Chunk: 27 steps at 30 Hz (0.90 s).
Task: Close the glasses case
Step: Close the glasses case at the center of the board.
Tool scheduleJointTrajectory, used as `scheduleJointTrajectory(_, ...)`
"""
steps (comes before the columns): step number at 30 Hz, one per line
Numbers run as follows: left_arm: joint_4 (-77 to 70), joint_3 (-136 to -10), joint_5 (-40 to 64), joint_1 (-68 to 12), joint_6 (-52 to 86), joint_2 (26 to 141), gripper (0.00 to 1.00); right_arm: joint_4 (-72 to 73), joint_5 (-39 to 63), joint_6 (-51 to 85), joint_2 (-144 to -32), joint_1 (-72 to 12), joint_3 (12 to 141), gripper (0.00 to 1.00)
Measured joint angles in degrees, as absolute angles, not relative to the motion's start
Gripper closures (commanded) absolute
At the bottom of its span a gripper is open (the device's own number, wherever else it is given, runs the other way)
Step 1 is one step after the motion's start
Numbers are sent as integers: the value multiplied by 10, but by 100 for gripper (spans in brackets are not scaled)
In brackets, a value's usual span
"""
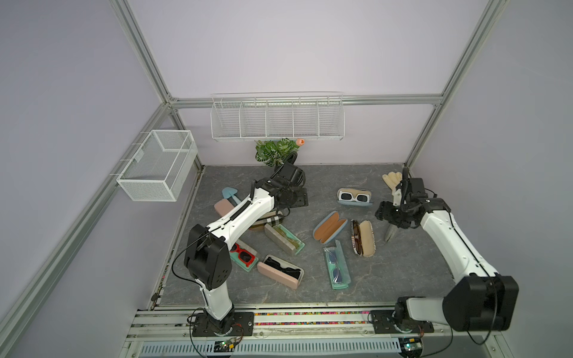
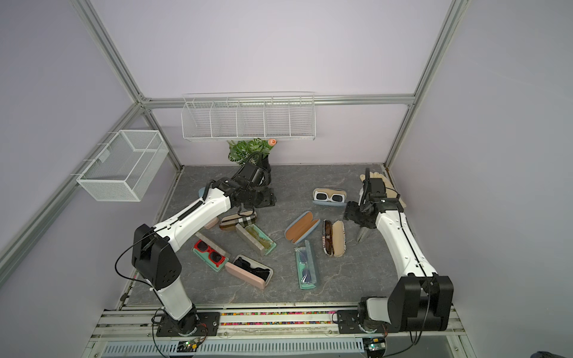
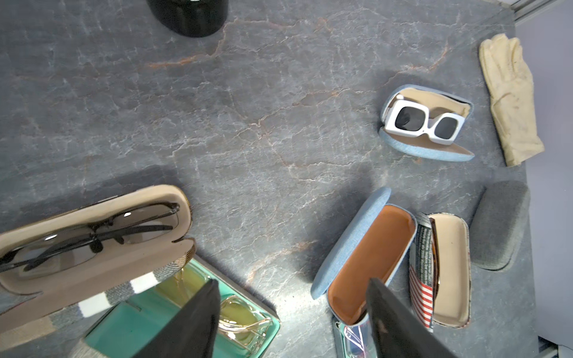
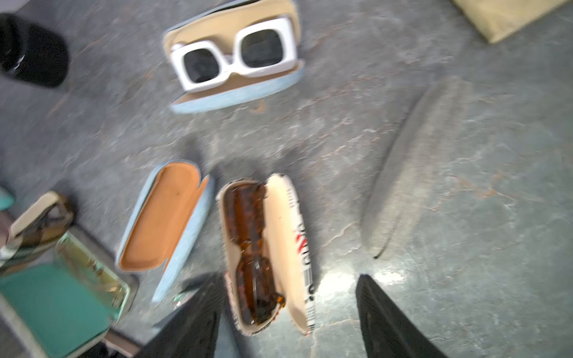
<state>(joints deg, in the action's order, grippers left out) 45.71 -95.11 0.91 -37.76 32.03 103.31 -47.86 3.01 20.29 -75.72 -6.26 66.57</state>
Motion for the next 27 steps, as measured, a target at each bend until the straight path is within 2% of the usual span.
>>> scheduleJointTrajectory(1, 459, -964, 13, -378, 315, 1042, 43, -485, 30, 207, -754, -87, 671, 68)
scheduleJointTrajectory(4, 465, -997, 20, -378, 302, 1070, 62, -492, 28, 223, -754, -143, 686, 83)
scheduleJointTrajectory(7, 475, -1020, 30, -378, 295, 1100, 81, -497, 24, 232, -774, -187, 708, 89)
scheduleJointTrajectory(11, 486, -1044, 45, -377, 289, 1137, 100, -497, 13, 238, -845, -234, 742, 90)
scheduleJointTrajectory(18, 501, -1089, 63, -377, 286, 1192, 100, -503, -18, 248, -945, -287, 752, 88)
scheduleJointTrajectory(27, 507, -1104, 81, -377, 281, 1235, 100, -505, -37, 258, -955, -294, 743, 86)
